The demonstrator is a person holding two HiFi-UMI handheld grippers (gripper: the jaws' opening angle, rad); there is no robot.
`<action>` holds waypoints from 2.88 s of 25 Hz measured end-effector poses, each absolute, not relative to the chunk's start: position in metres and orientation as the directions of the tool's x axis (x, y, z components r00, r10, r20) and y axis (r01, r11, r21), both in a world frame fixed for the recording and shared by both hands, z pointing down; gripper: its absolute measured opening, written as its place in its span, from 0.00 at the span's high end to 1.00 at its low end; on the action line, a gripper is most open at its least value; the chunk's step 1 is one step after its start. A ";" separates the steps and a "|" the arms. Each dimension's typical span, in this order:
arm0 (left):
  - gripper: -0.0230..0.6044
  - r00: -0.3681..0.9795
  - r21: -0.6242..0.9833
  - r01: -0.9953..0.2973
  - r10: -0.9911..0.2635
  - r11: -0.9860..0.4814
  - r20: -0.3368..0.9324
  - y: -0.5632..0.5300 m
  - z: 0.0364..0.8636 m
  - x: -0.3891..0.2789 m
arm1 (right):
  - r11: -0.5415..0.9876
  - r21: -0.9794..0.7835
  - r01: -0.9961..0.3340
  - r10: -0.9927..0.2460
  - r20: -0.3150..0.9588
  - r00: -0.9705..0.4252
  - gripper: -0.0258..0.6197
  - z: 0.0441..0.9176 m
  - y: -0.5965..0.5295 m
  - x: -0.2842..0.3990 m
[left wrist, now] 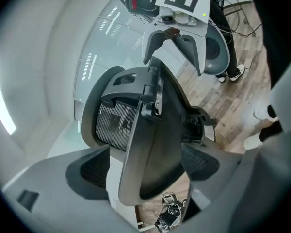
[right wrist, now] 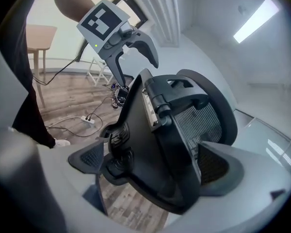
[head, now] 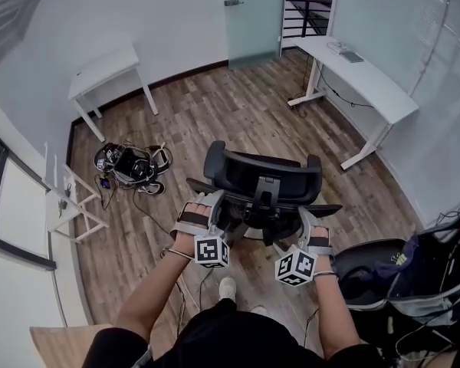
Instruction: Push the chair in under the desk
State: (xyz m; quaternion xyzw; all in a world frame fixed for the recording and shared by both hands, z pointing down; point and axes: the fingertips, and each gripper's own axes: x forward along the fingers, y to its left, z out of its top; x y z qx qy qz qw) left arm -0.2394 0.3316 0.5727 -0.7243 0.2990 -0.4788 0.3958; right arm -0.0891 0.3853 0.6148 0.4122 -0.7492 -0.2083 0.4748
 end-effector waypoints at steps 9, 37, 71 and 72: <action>0.22 0.330 -0.831 0.033 -0.779 -0.556 0.534 0.296 0.596 -0.237 | 0.547 0.789 -0.280 -0.837 0.510 -0.198 0.05 0.611 0.356 -0.091; 0.22 0.249 -0.810 0.111 -0.772 -0.576 0.584 0.235 0.616 -0.241 | 0.609 0.785 -0.112 -0.788 0.615 0.033 0.06 0.656 0.307 -0.062; 0.22 0.346 -0.776 0.241 -0.696 -0.582 0.629 0.099 0.626 -0.188 | 0.597 0.776 -0.202 -0.772 0.625 0.118 0.14 0.660 0.179 -0.018; 0.22 0.347 -0.774 0.245 -0.692 -0.584 0.633 0.092 0.626 -0.185 | 0.605 0.769 -0.206 -0.765 0.634 0.116 0.14 0.661 0.174 -0.016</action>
